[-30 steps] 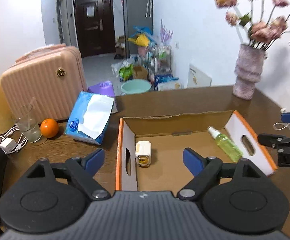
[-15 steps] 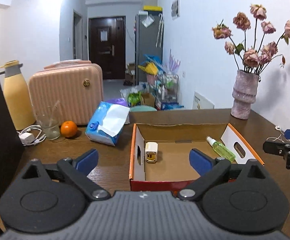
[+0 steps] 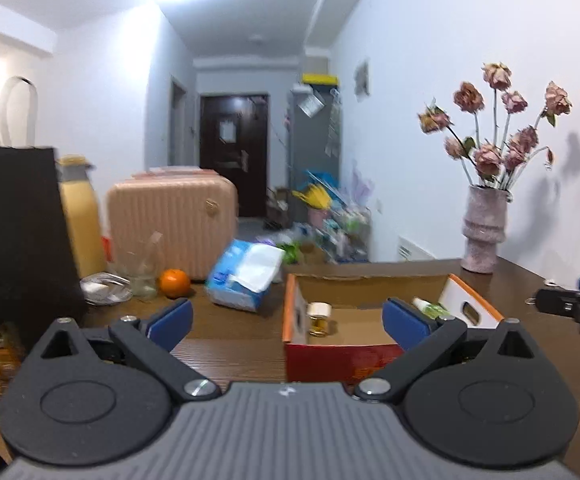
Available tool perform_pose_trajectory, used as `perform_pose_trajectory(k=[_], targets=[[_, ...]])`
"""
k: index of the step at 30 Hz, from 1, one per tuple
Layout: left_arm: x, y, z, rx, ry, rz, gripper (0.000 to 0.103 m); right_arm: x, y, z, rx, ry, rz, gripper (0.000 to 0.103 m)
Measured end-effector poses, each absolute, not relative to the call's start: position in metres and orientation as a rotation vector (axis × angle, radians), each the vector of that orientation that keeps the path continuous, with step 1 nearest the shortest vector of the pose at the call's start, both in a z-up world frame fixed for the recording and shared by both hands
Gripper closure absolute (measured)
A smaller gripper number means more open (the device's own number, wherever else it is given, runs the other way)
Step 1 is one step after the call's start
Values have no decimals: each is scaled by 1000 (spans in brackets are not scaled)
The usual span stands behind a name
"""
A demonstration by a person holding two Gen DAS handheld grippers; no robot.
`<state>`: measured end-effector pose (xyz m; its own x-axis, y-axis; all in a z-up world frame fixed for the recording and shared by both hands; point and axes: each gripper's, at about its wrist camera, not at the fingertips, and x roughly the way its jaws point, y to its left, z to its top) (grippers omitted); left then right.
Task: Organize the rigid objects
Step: 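Lift both tools out of the box and back toward the remaining objects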
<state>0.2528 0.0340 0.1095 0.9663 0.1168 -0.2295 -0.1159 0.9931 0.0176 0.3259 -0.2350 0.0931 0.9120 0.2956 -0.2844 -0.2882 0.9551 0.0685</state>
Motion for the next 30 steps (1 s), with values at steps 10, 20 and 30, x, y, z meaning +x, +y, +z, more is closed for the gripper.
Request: perform_pose_trajectory(k=[10,20,30], targets=[[163,32,74,26,134,168,0,239,-237,60,26,265,308,6],[127,33,37,-15,245,137,0,179,-231,31,18,271,286,0],[140,39,14,-30,323,124,0,174,-225,16,-5,329,266,0]])
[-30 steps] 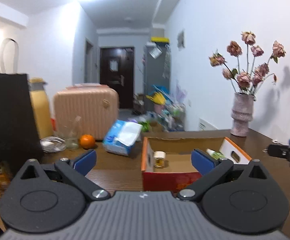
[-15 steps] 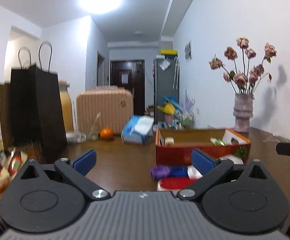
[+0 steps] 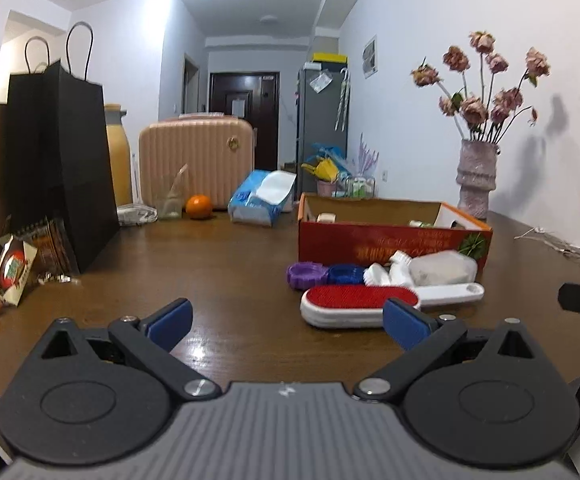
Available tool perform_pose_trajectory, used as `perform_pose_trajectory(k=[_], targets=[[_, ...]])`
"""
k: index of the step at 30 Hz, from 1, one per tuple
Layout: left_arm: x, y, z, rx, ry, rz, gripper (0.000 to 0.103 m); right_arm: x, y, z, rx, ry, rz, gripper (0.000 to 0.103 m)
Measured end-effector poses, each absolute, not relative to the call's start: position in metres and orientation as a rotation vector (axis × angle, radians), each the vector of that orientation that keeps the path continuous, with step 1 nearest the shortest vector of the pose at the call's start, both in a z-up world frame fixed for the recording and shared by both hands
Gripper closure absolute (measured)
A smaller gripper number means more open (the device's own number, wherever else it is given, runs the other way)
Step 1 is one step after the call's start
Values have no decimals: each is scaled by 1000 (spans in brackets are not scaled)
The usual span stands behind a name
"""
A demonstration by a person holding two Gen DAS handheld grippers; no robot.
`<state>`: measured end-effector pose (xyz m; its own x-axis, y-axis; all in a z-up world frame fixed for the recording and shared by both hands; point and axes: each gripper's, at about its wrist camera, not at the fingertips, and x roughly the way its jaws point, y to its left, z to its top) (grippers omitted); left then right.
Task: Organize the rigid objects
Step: 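Lift both tools out of the box and back toward the remaining objects, then grasp the purple bottle cap with the left tool while the right tool grasps a white cap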
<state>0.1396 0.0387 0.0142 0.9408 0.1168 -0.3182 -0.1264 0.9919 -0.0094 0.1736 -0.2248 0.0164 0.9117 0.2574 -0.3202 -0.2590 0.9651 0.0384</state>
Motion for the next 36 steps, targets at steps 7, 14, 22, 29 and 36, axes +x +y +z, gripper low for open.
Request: perform_pose_trajectory(k=[7,14,22,29,36], targets=[[157,46,4,-39,380,117,0,191,-219,13,-21,352,262,0],[191,59,-4,-33,432,103,0,228,-207,10,-50,368,273,0],[257,74,-4,-69,474,73,1,288,-199,7,-44,408,251,8],[317,78,-8,-51,509,37,17,326,-177,12,-69,420,357,24],[364,92,-19,-88,640,-80,24,361,-135,12,-84,471,546,41]])
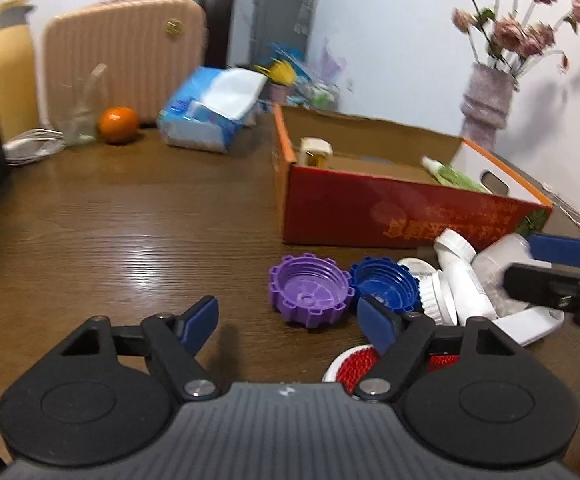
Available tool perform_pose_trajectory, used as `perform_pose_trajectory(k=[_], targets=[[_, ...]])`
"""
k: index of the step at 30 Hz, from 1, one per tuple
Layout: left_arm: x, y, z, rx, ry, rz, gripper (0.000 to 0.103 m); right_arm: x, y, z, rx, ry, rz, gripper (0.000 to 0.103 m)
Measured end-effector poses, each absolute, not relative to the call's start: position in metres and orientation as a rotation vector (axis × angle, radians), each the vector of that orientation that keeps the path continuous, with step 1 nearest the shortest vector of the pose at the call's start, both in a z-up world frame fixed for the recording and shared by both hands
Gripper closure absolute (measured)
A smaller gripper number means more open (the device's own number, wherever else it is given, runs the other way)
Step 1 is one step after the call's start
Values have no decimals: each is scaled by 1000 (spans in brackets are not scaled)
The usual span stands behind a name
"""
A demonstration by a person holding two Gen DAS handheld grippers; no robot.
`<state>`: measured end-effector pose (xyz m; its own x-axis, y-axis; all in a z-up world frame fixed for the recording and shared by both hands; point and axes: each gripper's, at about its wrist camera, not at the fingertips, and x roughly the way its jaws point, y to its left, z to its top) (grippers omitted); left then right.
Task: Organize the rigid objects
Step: 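Grasp the purple bottle cap with the left tool while the right tool grasps a white cap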
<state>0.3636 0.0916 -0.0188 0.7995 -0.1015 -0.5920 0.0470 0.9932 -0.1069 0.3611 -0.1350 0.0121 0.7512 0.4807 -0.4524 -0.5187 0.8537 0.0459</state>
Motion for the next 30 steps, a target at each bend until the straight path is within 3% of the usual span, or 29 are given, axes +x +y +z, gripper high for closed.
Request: perform_pose_trajectory(k=[3,5,10,11,12,19,30], targets=[[374,91,-25,-78,661,-94,25,373,-115,6,-132,499,589,47],[380,90,-28,-76,670,-94,29,382,-105,-1,-140,541,601,64],[385,91,-30,-65,648,-105,37,395,-96,-16,-124,614,605,92],[386,90,-30,-62,644,-113,47,396,-95,-17,-118,616,610,96],[387,89,-29,-56,642,-117,55,396,-95,-19,-112,620,614,97],[372,83,-22,7,585,-75,56,390,-101,-10,-82,580,597,99],[283,88,24,-28,438,50,56,333,-133,32,-70,434,502,99]])
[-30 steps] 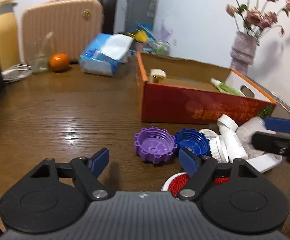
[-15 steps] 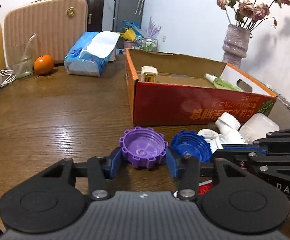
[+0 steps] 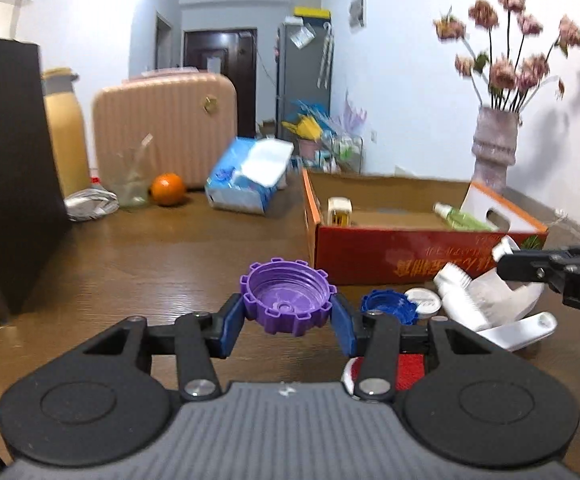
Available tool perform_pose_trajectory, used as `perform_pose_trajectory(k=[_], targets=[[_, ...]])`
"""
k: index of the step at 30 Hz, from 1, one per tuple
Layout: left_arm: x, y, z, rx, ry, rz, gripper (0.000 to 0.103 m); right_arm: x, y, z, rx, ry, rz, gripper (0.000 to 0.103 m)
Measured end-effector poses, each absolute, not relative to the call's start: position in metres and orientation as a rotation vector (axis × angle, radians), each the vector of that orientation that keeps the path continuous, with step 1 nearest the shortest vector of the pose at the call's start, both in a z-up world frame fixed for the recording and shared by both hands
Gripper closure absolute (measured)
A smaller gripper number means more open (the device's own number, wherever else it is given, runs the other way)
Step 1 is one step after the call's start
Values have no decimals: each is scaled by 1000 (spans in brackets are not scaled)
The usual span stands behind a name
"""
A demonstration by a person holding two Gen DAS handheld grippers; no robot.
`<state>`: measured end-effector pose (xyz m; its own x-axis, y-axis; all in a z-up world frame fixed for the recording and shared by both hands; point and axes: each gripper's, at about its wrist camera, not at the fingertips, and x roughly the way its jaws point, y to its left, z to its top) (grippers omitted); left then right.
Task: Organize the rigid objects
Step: 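Grasp the purple bottle cap with the left tool while the right tool grasps a white cap, then carry both caps into the cardboard box and open both tools to release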
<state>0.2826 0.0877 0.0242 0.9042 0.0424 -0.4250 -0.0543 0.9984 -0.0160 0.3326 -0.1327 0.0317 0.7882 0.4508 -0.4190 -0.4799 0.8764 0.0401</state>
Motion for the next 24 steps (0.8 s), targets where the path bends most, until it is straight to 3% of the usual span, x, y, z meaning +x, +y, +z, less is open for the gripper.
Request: perform_pose_trajectory(k=[24], targets=[[132,65,66,-108,255,57,56,189,-201,67,-64,293,372,99]])
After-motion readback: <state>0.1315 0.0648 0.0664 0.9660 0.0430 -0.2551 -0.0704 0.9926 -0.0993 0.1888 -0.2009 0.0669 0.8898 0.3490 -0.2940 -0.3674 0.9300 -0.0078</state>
